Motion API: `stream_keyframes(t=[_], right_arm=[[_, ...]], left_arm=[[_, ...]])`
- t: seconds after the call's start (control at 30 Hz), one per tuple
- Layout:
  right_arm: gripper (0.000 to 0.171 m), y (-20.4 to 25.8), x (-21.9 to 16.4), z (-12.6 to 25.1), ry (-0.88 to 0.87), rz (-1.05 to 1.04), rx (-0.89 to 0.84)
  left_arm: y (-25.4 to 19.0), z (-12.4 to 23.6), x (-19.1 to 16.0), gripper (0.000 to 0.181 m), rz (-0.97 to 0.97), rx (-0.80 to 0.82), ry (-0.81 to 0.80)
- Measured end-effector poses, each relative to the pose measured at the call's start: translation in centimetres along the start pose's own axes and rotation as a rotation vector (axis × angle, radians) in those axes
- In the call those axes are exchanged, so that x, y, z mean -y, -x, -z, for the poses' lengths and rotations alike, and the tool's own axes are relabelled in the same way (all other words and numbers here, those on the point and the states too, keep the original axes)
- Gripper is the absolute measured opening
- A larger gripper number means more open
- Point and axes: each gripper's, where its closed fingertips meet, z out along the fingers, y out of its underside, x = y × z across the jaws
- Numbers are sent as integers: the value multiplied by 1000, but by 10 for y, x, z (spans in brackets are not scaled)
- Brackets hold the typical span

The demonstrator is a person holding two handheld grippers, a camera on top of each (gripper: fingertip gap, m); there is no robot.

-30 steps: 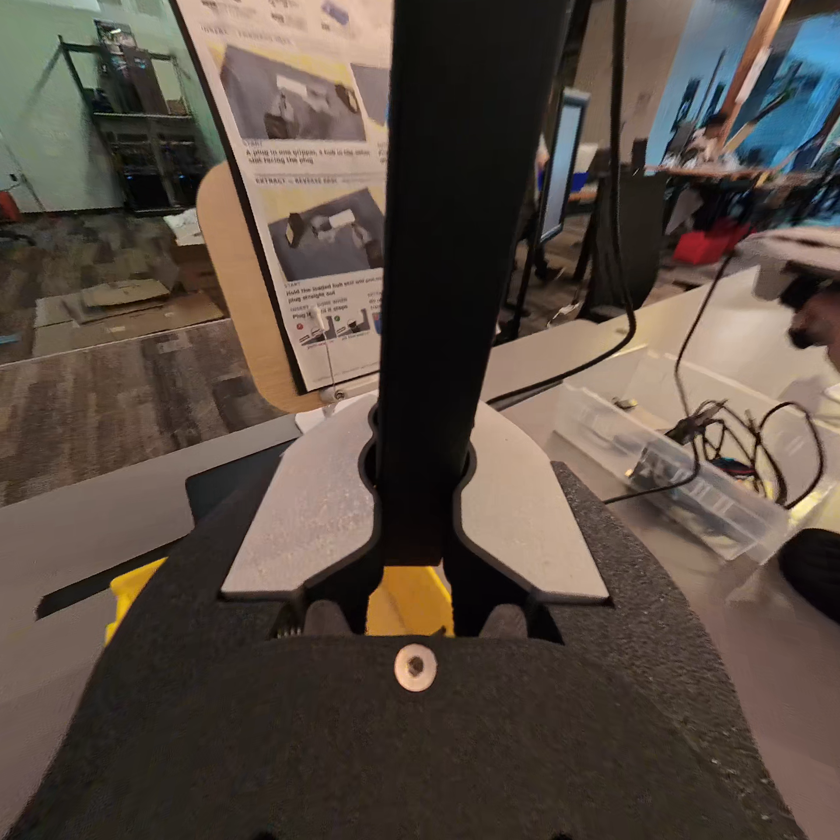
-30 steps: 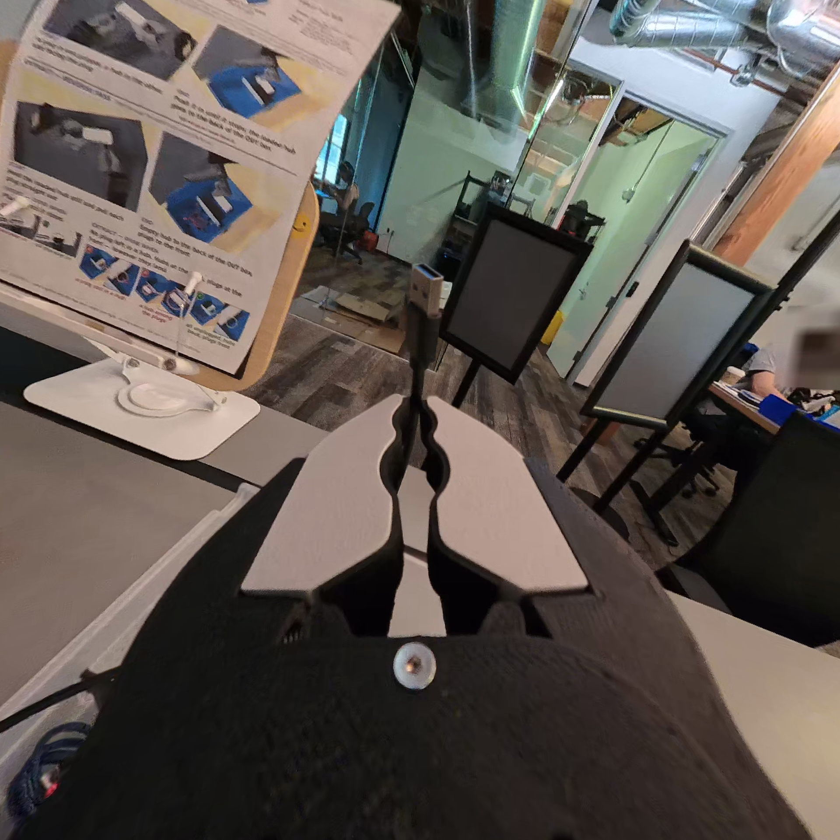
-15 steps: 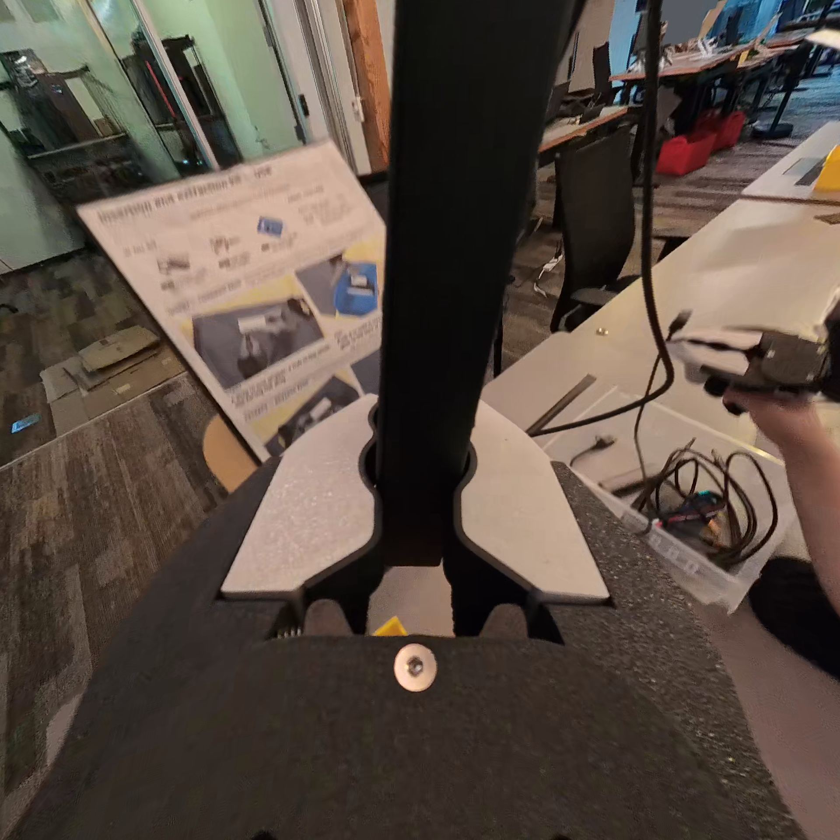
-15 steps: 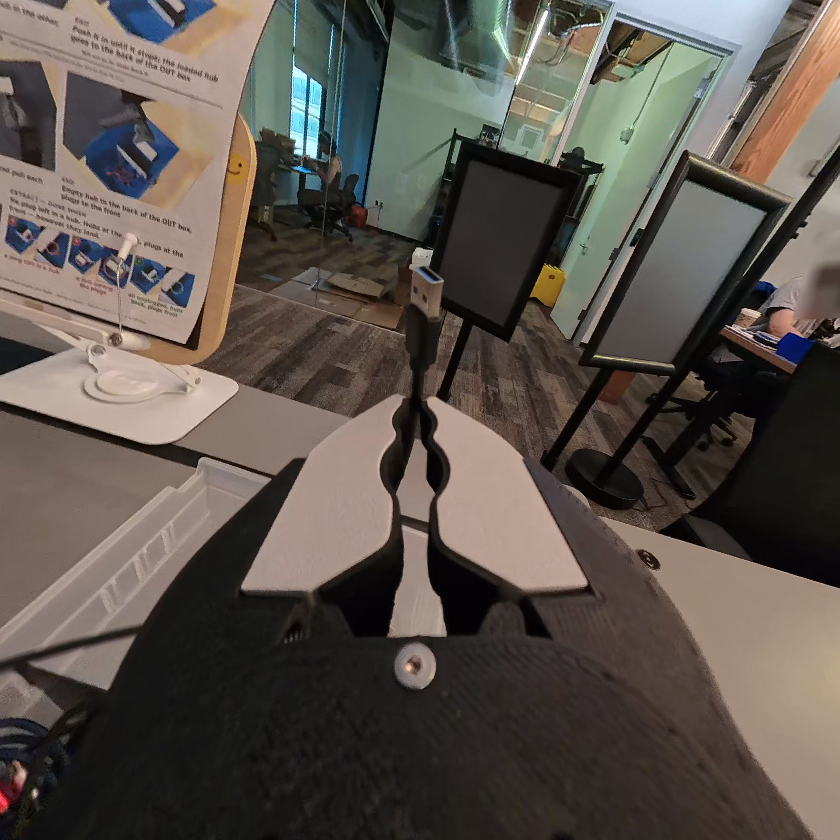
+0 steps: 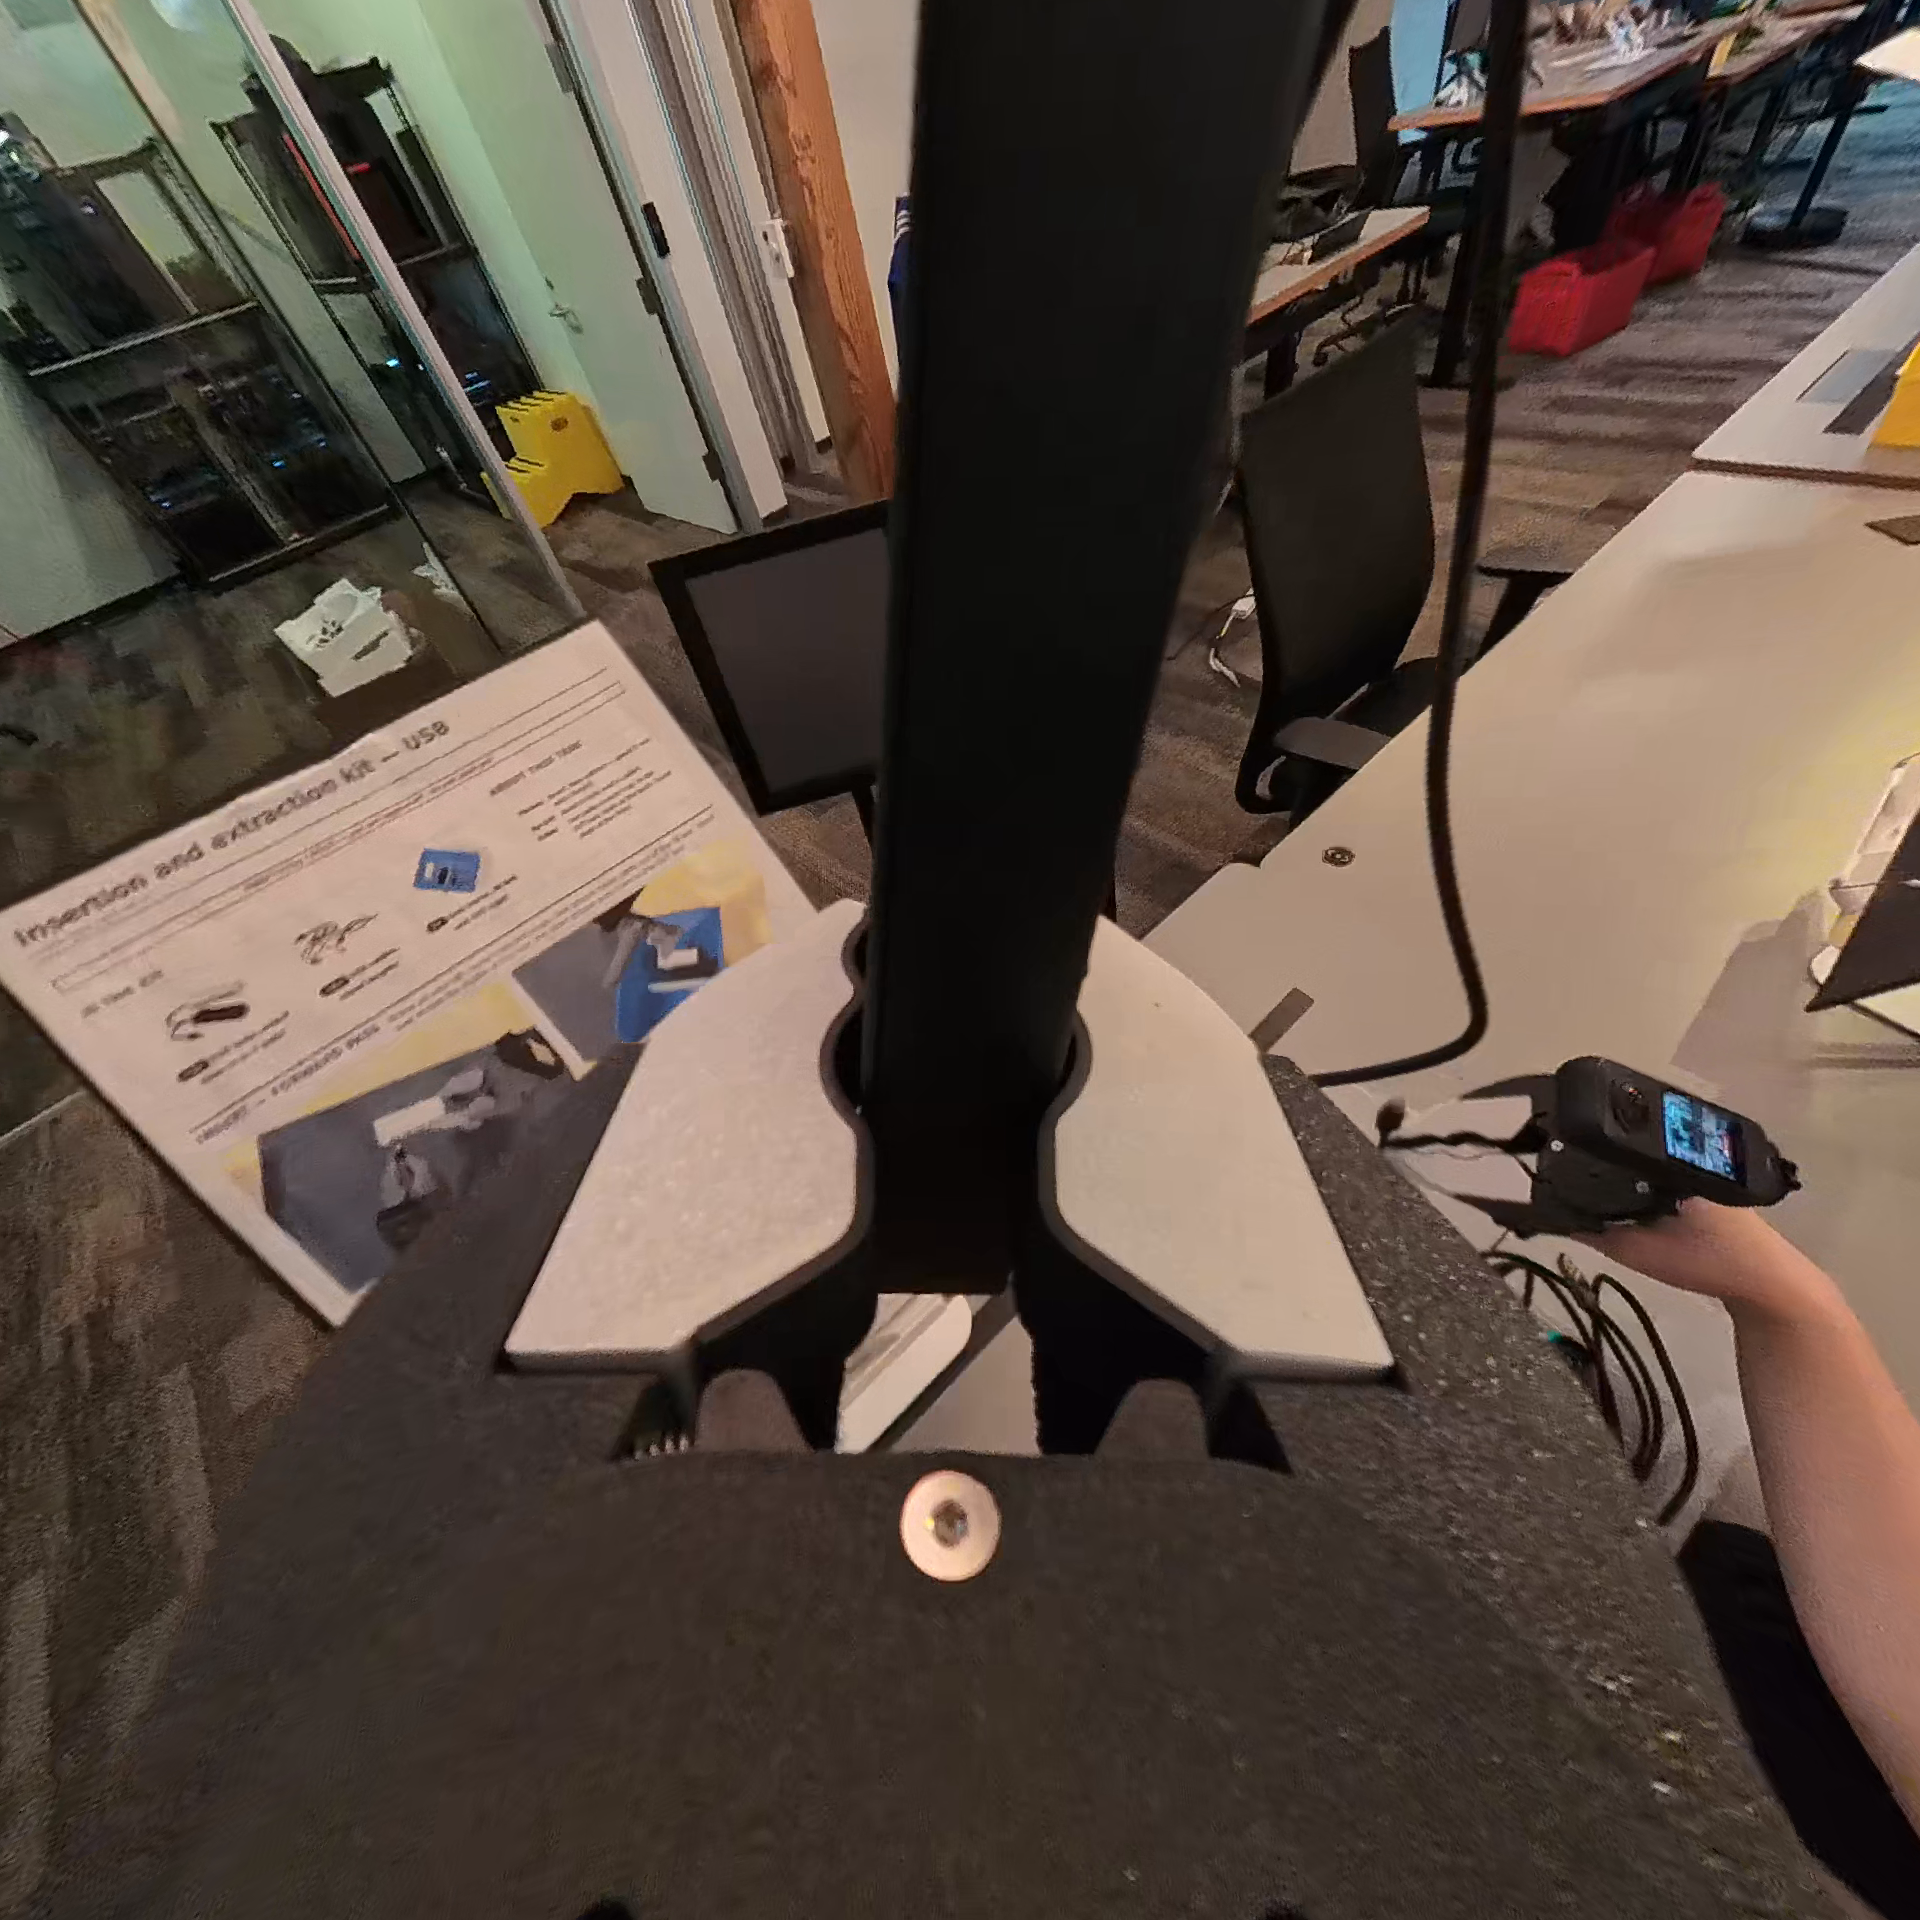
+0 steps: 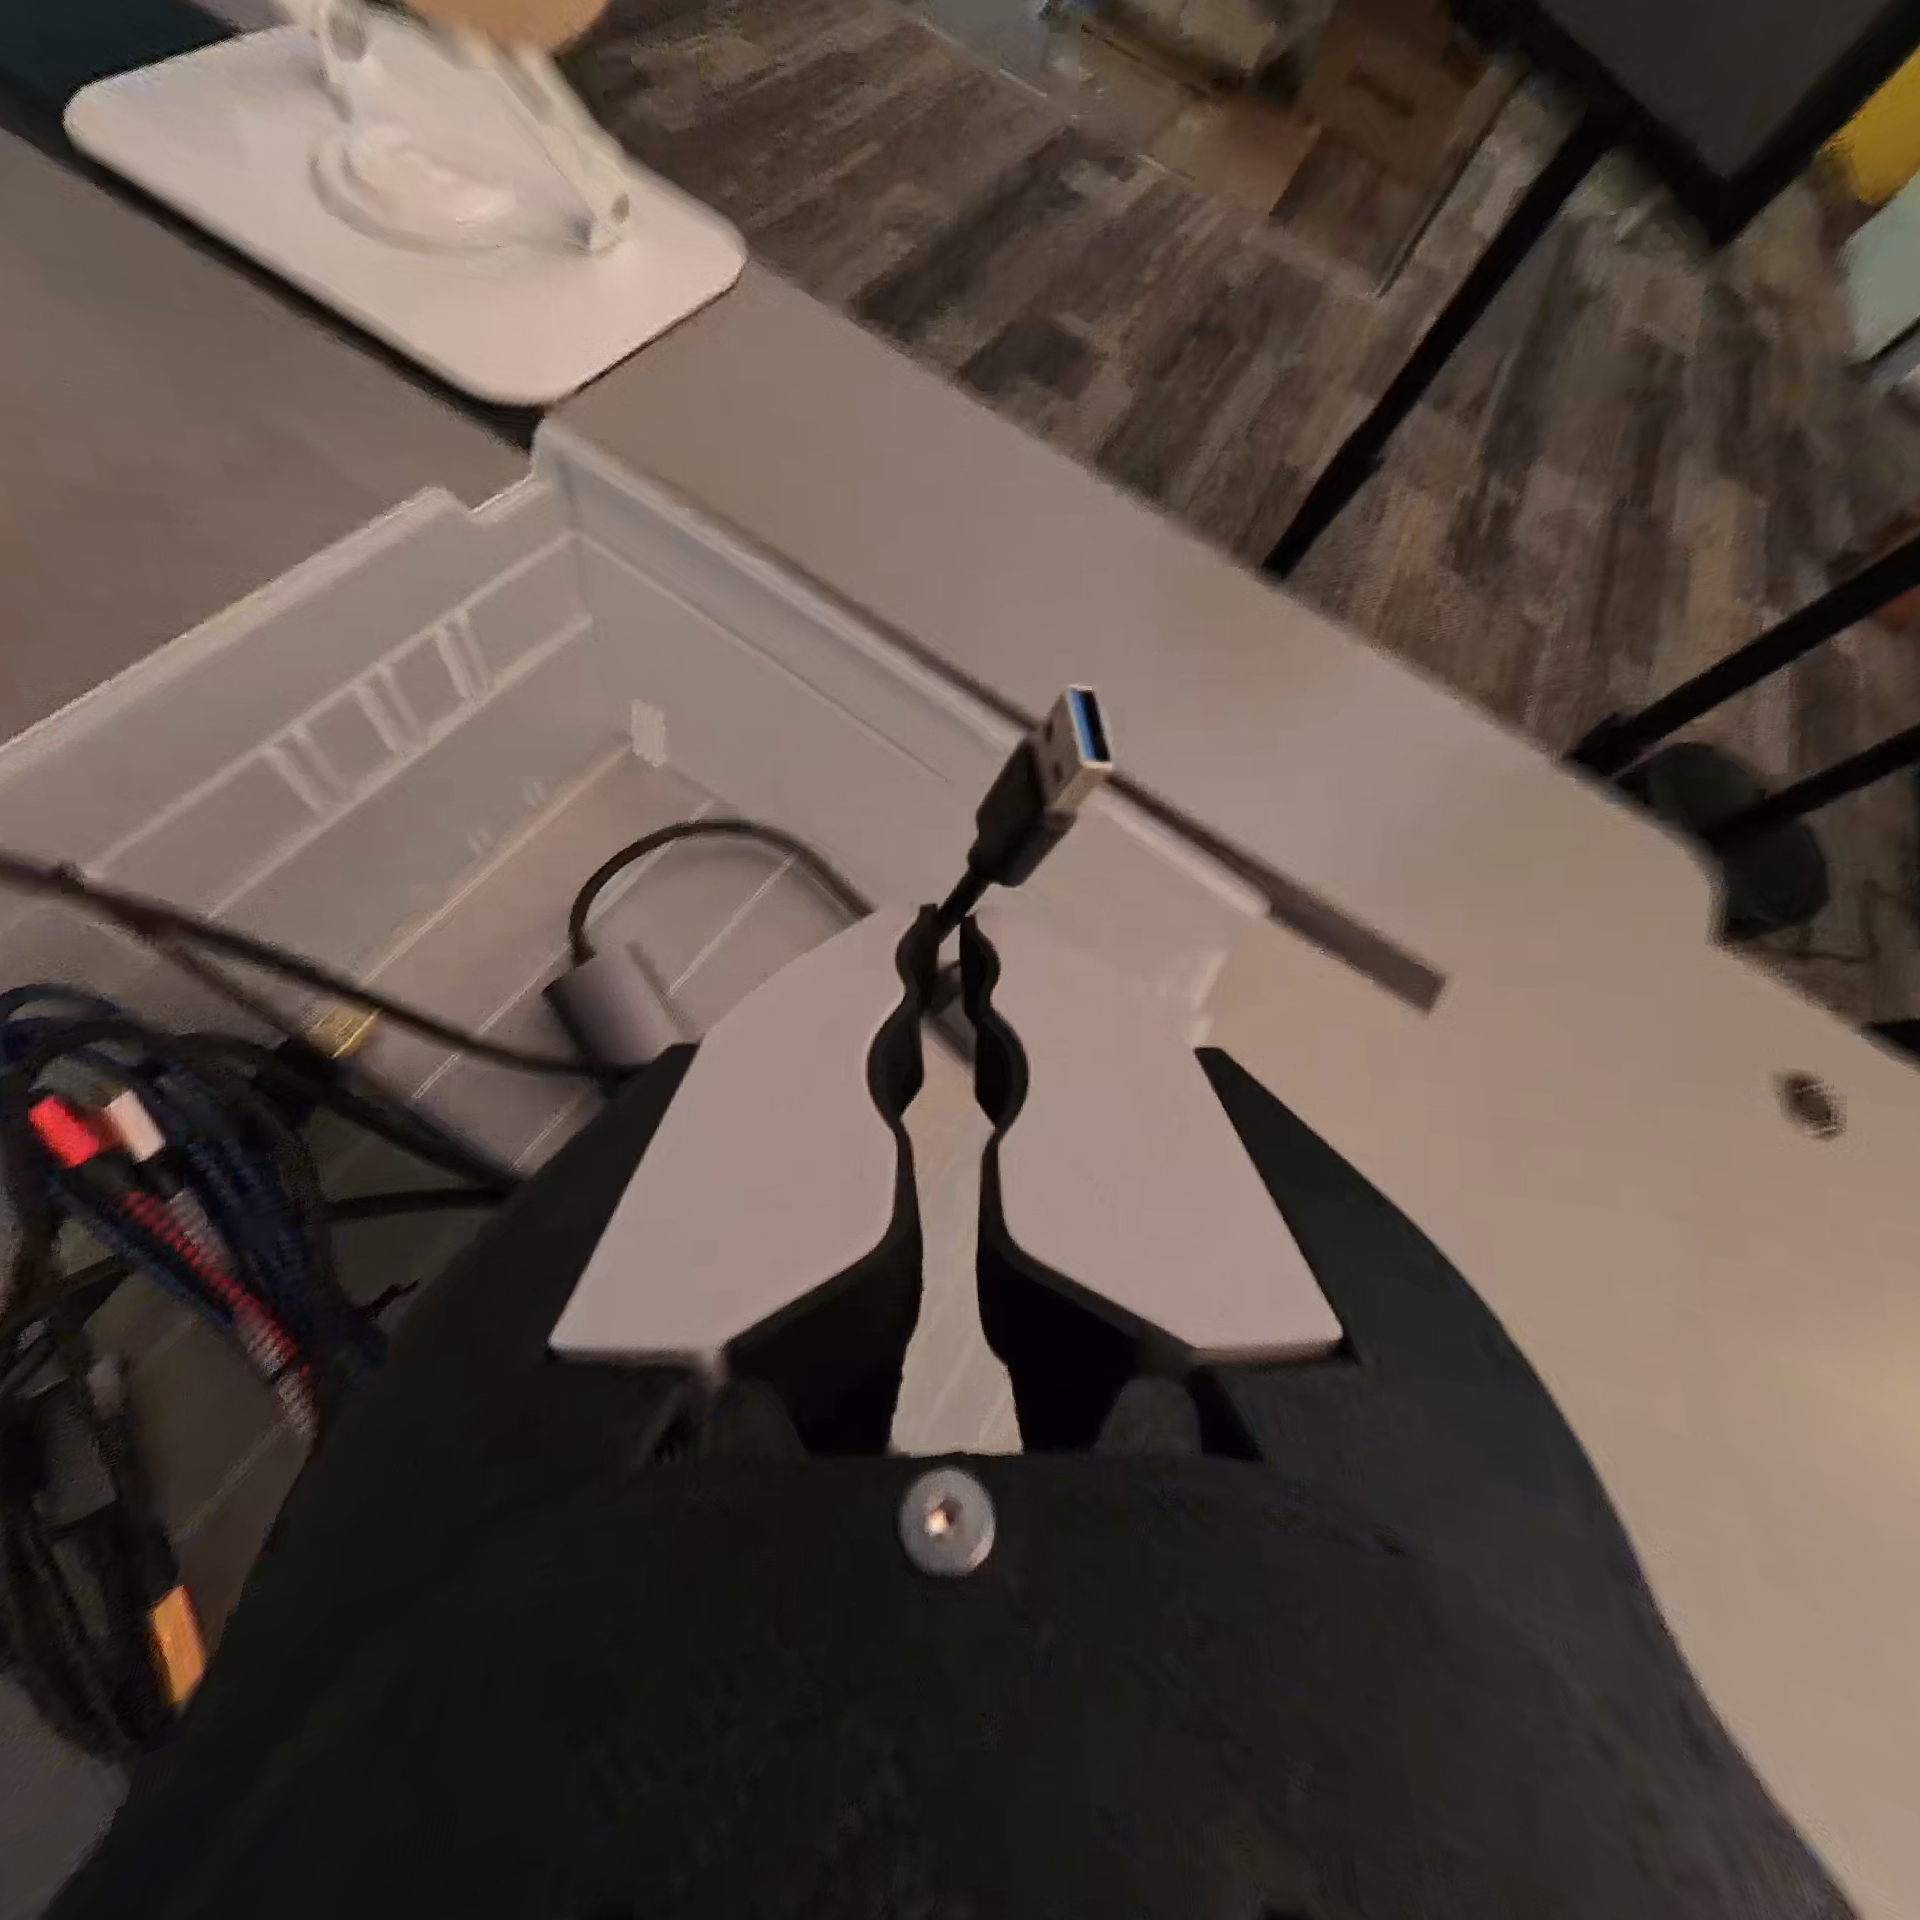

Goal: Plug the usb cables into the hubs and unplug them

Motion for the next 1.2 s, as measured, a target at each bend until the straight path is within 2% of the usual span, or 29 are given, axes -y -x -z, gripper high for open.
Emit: stream_keyframes(t=[0.1,0.23,0.33,0.43,0.53,0.6,0.67,0.73,0.77,0.83,0.93,1.07,1.2], right_arm=[[1,19,-38,-3,222,-26,135],[2,18,-37,-8,209,4,121],[6,7,-24,2,142,-3,72],[10,-12,4,30,-25,-45,-8],[20,-26,42,74,-267,-115,-58],[26,-17,72,104,-462,-143,1],[40,11,106,131,-667,-116,155],[39,48,136,150,-847,-64,316],[39,66,146,149,-878,-35,369],[39,95,154,120,-773,9,405],[39,117,160,66,-546,-137,442],[39,108,165,24,-489,-380,360],[38,136,163,0,-413,-483,481]], left_arm=[[-17,-19,12,27,-8,-16,10],[-39,-39,17,27,-32,-33,25],[-51,-49,13,27,-46,-41,48],[-60,-56,7,27,-60,-42,68],[-68,-58,5,27,-85,-49,78],[-73,-58,7,27,-92,-54,79],[-78,-56,10,27,-96,-60,73],[-81,-55,13,28,-101,-62,71],[-82,-54,14,28,-105,-60,72],[-84,-53,15,27,-111,-55,71],[-86,-53,17,27,-112,-53,67],[-89,-52,18,27,-124,-53,71],[-93,-51,22,28,-132,-63,63]])
